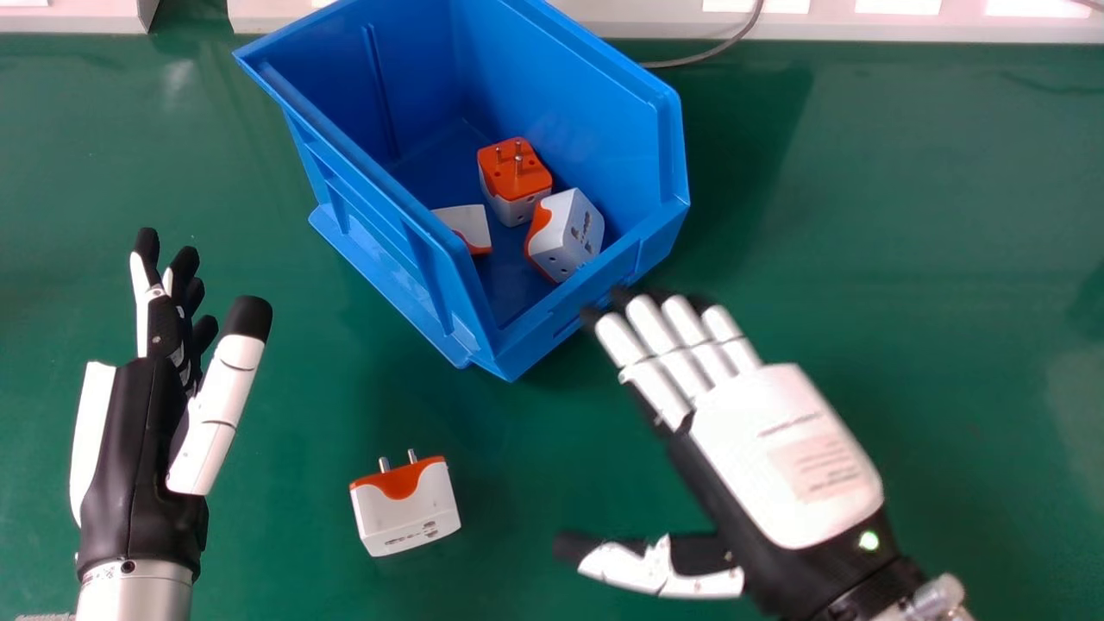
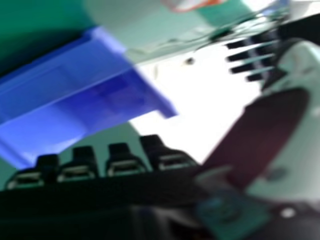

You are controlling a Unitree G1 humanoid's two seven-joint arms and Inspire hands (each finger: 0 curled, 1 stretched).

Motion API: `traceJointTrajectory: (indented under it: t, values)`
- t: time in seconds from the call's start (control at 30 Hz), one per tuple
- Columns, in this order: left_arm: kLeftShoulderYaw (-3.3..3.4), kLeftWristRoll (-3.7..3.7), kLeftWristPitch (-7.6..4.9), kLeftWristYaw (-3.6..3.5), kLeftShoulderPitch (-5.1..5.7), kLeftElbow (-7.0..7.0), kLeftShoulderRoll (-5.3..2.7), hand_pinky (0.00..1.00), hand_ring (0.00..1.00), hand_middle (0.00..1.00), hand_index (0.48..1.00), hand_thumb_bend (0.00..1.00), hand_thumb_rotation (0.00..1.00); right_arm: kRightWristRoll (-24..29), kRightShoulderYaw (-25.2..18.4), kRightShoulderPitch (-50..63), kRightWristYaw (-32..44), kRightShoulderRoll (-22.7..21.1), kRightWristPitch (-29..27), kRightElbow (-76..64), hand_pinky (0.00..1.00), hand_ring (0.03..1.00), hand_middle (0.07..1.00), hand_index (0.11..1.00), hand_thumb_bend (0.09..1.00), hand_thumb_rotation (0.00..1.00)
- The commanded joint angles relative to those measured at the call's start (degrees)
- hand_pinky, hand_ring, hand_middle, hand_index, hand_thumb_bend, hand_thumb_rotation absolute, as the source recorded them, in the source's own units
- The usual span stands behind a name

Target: Pick all objects and put in blue box

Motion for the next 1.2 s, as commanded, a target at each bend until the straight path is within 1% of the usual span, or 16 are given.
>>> traceJointTrajectory:
  t: [0.0, 0.17, 0.3, 0.5, 0.53, 0.67, 0.73, 0.77, 0.87, 1.0, 1.1, 1.17]
  values:
    - [0.34, 0.23, -0.66, 0.42, -0.27, -0.12, 0.48, 0.97, 1.0, 1.0, 1.0, 0.76, 0.85, 0.99, 0.65, -0.23, 0.87, -0.14, -2.75, -0.35, 1.0, 1.0, 1.0, 0.943, 0.438, 0.75]
    - [0.34, 0.19, -0.68, 0.54, -0.5, 0.0, 0.64, 0.98, 1.0, 1.0, 1.0, 0.74, 0.85, -0.18, 1.66, -1.62, 2.61, 0.97, -4.83, 0.98, 1.0, 1.0, 0.996, 0.936, 0.44, 0.75]
    - [0.38, 0.21, -0.38, 0.59, -0.79, -0.03, 0.76, 0.98, 1.0, 1.0, 1.0, 0.76, 0.86, -1.73, 3.53, -3.84, 4.07, 2.57, -5.0, 2.23, 1.0, 0.999, 0.984, 0.928, 0.443, 0.76]
    - [0.51, 0.09, -0.93, 0.46, -1.38, 1.25, 0.96, 0.97, 1.0, 1.0, 1.0, 0.78, 0.85, -2.93, 5.61, -7.61, 4.16, 4.94, -5.78, 5.54, 1.0, 0.983, 0.958, 0.918, 0.446, 0.76]
    - [0.51, 0.11, -1.01, 0.45, -1.35, 1.23, 0.97, 0.97, 1.0, 1.0, 1.0, 0.77, 0.85, -3.03, 5.96, -8.53, 3.99, 5.45, -6.08, 6.4, 1.0, 0.978, 0.953, 0.914, 0.446, 0.76]
    - [0.56, 0.09, -1.35, 0.33, -1.54, 1.68, 1.1, 0.97, 1.0, 1.0, 1.0, 0.77, 0.85, -3.19, 7.74, -12.72, 2.73, 7.72, -7.39, 11.26, 0.97, 0.958, 0.936, 0.899, 0.446, 0.76]
    - [0.64, 0.02, -1.55, 0.26, -1.59, 1.98, 1.18, 0.97, 1.0, 1.0, 1.0, 0.77, 0.85, -3.43, 8.52, -14.49, 2.18, 8.72, -7.6, 13.5, 0.93, 0.923, 0.912, 0.877, 0.447, 0.72]
    - [0.66, 0.0, -1.52, 0.25, -1.57, 1.92, 1.2, 0.97, 1.0, 1.0, 1.0, 0.77, 0.85, -3.6, 8.88, -15.34, 1.87, 9.21, -7.66, 14.6, 0.92, 0.915, 0.906, 0.873, 0.447, 0.71]
    - [0.55, 0.06, -0.9, 0.3, -1.28, 0.95, 1.13, 0.97, 1.0, 1.0, 1.0, 0.77, 0.85, -3.88, 9.95, -18.68, 1.41, 11.3, -7.34, 18.84, 0.91, 0.91, 0.904, 0.87, 0.446, 0.7]
    - [0.61, 0.12, -0.66, 0.38, -1.46, 1.13, 1.23, 0.97, 1.0, 1.0, 1.0, 0.77, 0.85, -4.04, 10.57, -22.14, 1.25, 13.47, -6.38, 23.56, 0.9, 0.91, 0.908, 0.868, 0.437, 0.7]
    - [0.54, 0.13, -0.4, 0.43, -1.23, 0.67, 1.12, 0.97, 1.0, 1.0, 1.0, 0.77, 0.85, -4.25, 10.89, -24.56, 0.86, 14.95, -5.12, 27.28, 0.91, 0.912, 0.911, 0.871, 0.428, 0.71]
    - [0.48, 0.1, -0.38, 0.4, -0.99, 0.36, 1.04, 0.97, 1.0, 1.0, 1.0, 0.78, 0.86, -4.86, 11.24, -26.36, 0.41, 15.97, -3.68, 30.03, 0.91, 0.915, 0.916, 0.879, 0.391, 0.69]
